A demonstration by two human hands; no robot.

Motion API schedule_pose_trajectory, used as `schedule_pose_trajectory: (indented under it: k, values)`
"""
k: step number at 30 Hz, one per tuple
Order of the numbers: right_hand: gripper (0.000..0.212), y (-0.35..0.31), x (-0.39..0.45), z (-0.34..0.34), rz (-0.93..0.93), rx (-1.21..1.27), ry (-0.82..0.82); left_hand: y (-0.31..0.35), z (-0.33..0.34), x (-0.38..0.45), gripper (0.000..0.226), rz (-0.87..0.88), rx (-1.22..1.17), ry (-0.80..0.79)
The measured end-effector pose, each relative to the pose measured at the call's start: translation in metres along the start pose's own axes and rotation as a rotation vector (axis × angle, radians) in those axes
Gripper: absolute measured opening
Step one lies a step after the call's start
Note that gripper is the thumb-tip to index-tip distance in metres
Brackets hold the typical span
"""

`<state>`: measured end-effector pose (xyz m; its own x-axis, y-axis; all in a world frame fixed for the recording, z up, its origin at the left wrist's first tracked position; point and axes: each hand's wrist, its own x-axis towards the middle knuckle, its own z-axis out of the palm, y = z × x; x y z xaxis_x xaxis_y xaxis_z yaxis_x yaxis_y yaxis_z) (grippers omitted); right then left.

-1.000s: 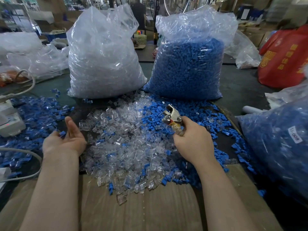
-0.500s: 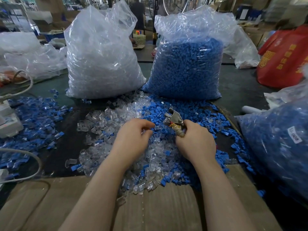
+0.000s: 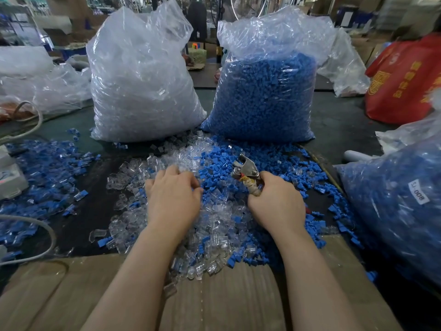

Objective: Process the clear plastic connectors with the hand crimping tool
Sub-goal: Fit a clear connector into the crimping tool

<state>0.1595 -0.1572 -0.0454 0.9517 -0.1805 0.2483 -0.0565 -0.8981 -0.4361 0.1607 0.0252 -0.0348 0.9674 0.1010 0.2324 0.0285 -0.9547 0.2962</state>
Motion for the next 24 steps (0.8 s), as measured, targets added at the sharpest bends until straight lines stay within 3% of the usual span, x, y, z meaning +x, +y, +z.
schedule_pose_trajectory:
  k: [7,16,24]
  values:
    - [0.015,-0.001,-0.001,-0.001,-0.008,0.011,0.001,-0.003,0.009,0.004,0.051,0.153,-0.027,-0.159]
    - [0.019,-0.003,-0.001,0.001,-0.031,0.003,0.007,-0.001,0.007,0.005,0.019,0.101,-0.057,-0.075]
    - [0.015,-0.004,-0.002,0.002,-0.032,0.130,-0.008,-0.002,0.006,0.002,0.008,0.089,-0.160,-0.005]
